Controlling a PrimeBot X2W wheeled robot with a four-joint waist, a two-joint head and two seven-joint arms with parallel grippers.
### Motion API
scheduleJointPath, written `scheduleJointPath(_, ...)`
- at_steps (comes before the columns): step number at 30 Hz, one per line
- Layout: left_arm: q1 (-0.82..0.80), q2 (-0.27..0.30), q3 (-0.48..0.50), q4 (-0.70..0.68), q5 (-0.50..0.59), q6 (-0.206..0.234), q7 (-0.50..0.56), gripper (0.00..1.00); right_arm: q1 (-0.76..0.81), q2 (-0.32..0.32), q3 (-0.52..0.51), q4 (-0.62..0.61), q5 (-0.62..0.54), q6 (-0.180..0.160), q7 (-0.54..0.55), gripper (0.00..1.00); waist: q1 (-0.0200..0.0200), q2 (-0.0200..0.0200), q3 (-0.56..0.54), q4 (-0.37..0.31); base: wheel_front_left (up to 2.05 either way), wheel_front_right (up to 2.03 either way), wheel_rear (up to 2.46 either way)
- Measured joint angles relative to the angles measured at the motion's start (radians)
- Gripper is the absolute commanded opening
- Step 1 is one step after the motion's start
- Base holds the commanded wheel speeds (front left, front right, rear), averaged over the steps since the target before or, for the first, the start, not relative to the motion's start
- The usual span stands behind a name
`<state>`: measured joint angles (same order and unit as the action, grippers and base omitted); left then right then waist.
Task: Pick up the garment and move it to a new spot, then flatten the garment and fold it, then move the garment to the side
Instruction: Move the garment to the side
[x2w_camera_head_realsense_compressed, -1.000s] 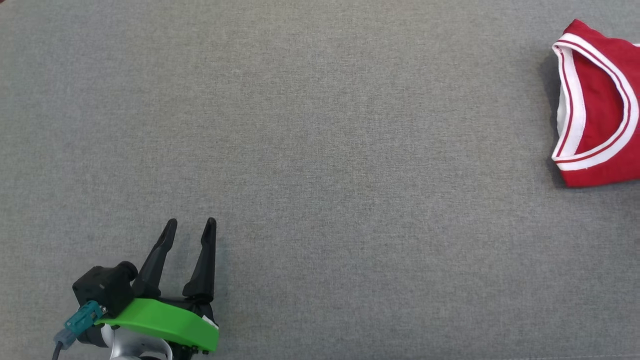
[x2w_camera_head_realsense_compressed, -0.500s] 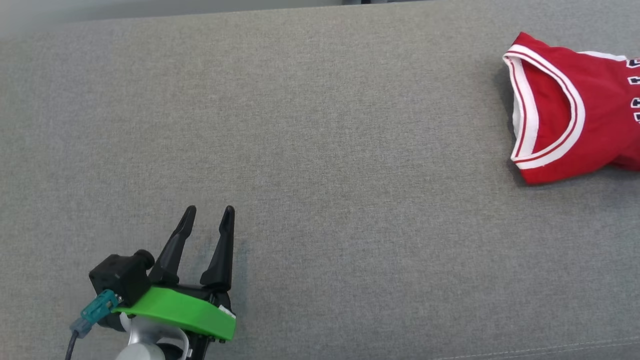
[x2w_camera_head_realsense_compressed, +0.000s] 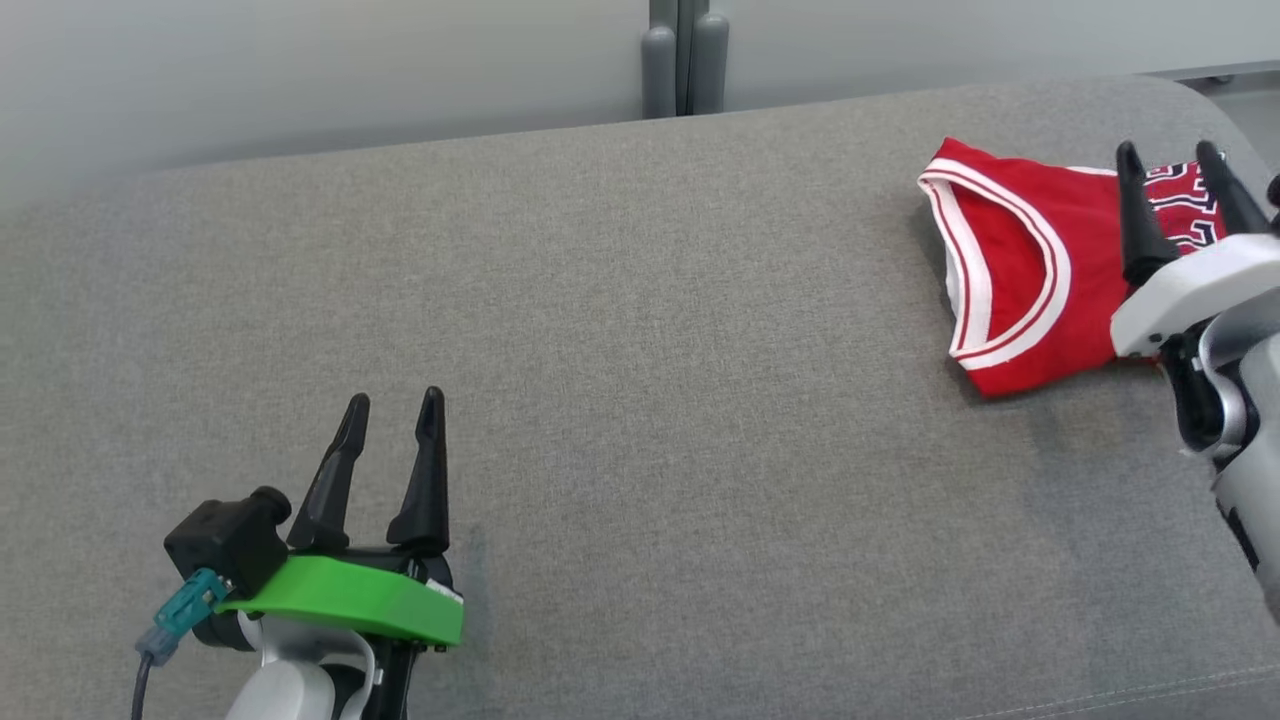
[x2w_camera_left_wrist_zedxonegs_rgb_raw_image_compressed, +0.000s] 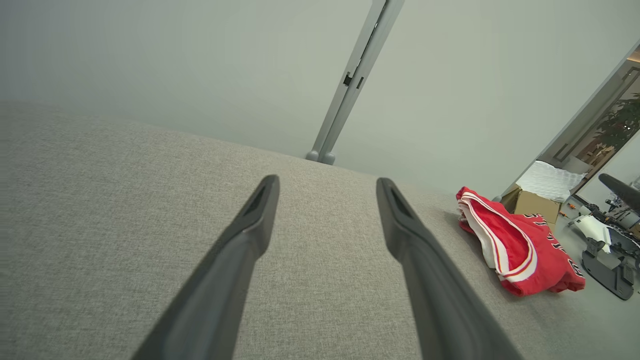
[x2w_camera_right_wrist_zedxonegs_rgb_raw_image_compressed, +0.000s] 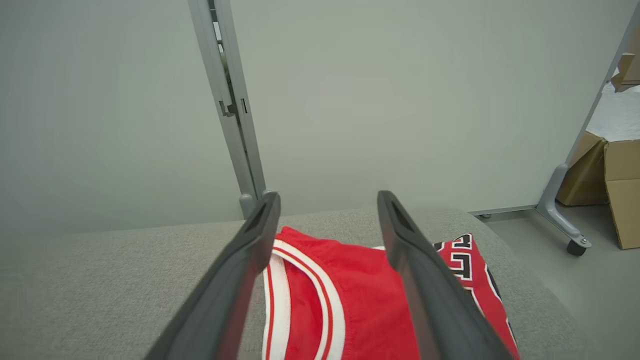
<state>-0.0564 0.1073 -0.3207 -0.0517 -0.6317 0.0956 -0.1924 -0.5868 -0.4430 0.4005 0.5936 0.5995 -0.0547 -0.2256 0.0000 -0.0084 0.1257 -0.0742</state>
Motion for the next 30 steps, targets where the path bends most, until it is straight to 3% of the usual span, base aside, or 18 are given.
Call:
scheduleJointPath(12, 0.046, -0.003, 0.068, 0.075, 0.003, 0.011, -0.030, 1.00, 0.167, 0.130, -0.012, -0.061, 0.024, -0.042, -0.022, 1.00, 0.0000, 0.0000, -0.109, 0.006, 0.00, 0.00, 0.00)
scheduleJointPath(30, 0.125, -0.007, 0.130, 0.104, 0.055, 0.021, -0.048, 1.00, 0.348, 0.206, -0.021, -0.266, -0.112, -0.069, -0.025, 1.00, 0.0000, 0.0000, -0.141, 0.033, 0.00, 0.00, 0.00)
